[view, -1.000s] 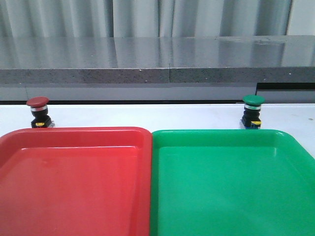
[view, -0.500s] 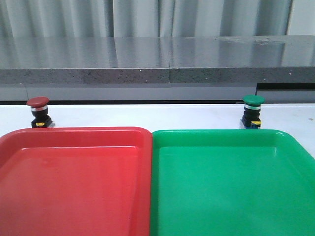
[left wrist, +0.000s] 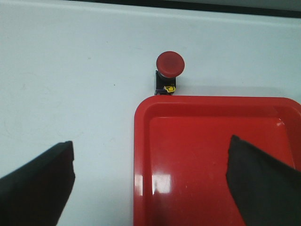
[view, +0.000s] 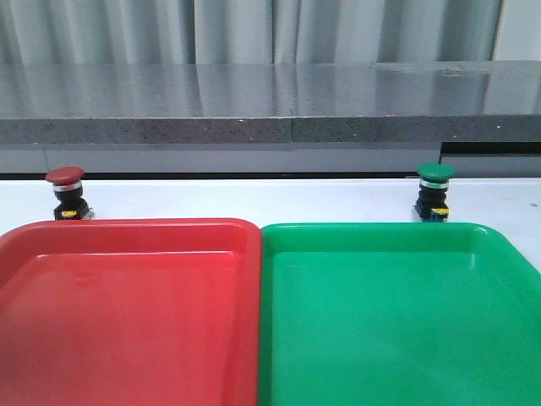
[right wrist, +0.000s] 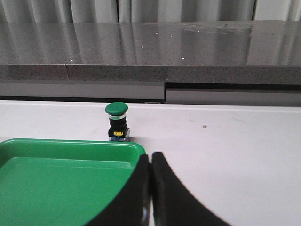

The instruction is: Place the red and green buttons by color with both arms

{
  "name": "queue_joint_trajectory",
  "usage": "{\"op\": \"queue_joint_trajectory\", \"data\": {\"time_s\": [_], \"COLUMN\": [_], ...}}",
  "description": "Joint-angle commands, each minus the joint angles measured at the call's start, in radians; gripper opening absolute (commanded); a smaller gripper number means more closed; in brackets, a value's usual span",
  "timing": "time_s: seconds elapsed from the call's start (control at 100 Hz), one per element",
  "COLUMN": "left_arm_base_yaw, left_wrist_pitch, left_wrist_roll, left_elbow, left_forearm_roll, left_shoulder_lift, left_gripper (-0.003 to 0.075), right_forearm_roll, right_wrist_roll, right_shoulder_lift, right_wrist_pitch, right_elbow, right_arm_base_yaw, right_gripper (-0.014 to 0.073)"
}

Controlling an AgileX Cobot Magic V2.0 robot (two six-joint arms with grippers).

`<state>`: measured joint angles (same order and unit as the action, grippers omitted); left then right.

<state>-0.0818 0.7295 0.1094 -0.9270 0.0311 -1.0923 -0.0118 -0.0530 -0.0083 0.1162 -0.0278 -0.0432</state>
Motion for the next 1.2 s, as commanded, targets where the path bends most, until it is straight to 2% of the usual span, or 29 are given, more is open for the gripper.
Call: {"op": "queue_joint_trajectory", "data": {"time_s": [0.0, 0.33, 0.57, 1.19], "left_arm_base_yaw": [-0.017, -0.127, -0.139, -0.135], "left_wrist_pitch": [-0.067, -0.085, -0.078, -0.087], "left_wrist_roll": [0.004, 0.004, 0.006, 0.016], "left_elbow": [-0.076, -0.292, -0.420, -0.508], "left_forearm_roll": [0.015, -0.020, -0.061, -0.088], "left_shoulder_lift": [-0.041, -0.321, -0.501, -0.761], "left_gripper": [0.0617, 0.0616, 0.0616, 0.0616], "right_forearm_roll": [0.001, 0.001, 0.001, 0.001], "right_wrist_roll": [0.007, 0.007, 0.007, 0.007], "right_shoulder_lift": [-0.023, -0.023, -0.023, -0.023], "right_wrist_pitch": [-0.079, -0.079, -0.079, -0.079], "right_elbow": [0.015, 0.015, 0.015, 0.015], "right_arm_base_yaw": [0.008, 0.008, 0.008, 0.008], "right_gripper": [-0.0110, -0.0110, -0.0110, -0.0110]}}
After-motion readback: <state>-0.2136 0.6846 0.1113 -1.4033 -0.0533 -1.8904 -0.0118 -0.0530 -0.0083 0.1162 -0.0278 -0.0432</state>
